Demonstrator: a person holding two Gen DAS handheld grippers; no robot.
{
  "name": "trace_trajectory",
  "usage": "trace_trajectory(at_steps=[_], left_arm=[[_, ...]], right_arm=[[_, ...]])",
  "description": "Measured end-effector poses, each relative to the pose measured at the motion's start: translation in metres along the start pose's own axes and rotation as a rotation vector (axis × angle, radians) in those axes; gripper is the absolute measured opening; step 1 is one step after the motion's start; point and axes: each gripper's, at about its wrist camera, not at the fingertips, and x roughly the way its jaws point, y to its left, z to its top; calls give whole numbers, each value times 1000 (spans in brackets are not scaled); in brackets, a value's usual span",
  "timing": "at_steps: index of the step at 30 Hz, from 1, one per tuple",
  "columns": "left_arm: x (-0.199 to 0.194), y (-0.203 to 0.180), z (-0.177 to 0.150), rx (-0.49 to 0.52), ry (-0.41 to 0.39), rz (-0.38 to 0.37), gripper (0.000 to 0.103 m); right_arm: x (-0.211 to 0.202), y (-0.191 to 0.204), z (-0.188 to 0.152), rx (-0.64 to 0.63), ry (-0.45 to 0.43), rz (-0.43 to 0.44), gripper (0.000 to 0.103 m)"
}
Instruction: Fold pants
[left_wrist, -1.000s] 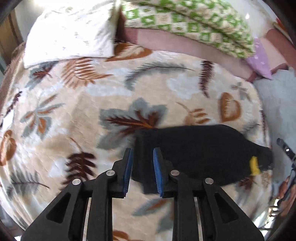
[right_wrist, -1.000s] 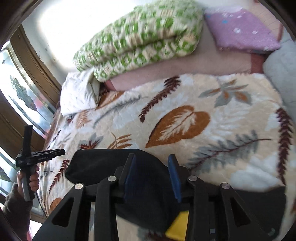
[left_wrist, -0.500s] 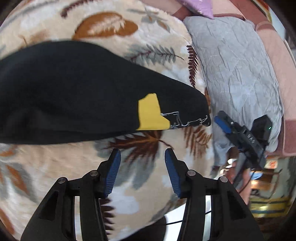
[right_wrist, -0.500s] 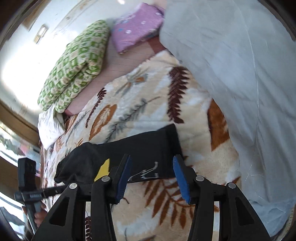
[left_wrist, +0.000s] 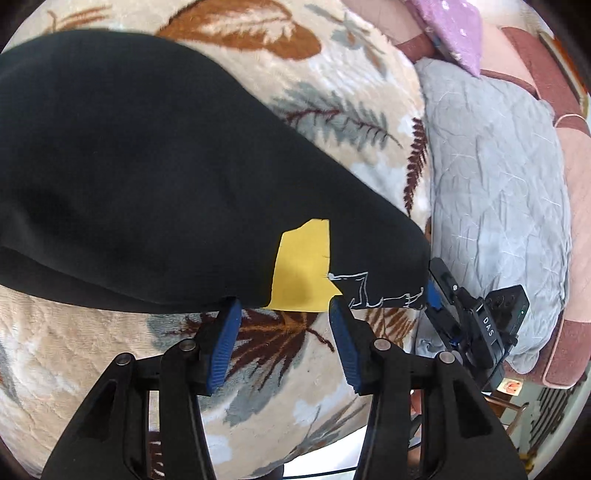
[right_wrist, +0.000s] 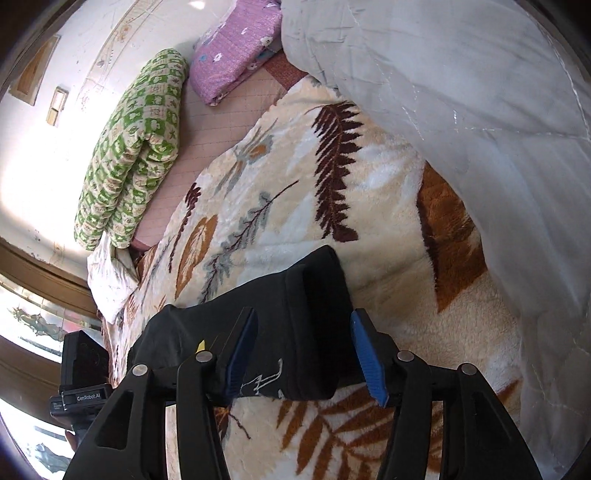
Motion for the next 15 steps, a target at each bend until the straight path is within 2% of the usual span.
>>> trace_trajectory(at_steps=[4, 5, 6, 7, 9, 11, 15], left_arm=[[8, 5, 3, -30, 9, 18, 47], [9, 5, 4, -37, 9, 25, 45], [10, 4, 6, -39, 5, 34, 34], [10, 1, 7, -34, 4, 39, 24], [9, -2, 8, -38, 6, 26, 23], [8, -7, 6, -28, -1, 0, 22], [21, -8, 8, -21, 2, 39, 22]], right_arm=[[12, -5, 2, 26, 24, -9, 57], [15, -5, 1, 30, 31, -1, 57], [19, -4, 1, 23, 37, 8, 54], [20, -2, 0, 10, 38, 4, 39], [22, 2, 1, -35, 45, -4, 11], [18, 8, 3, -77, 36, -28, 11], [-5, 30, 13, -190, -69, -53, 11]])
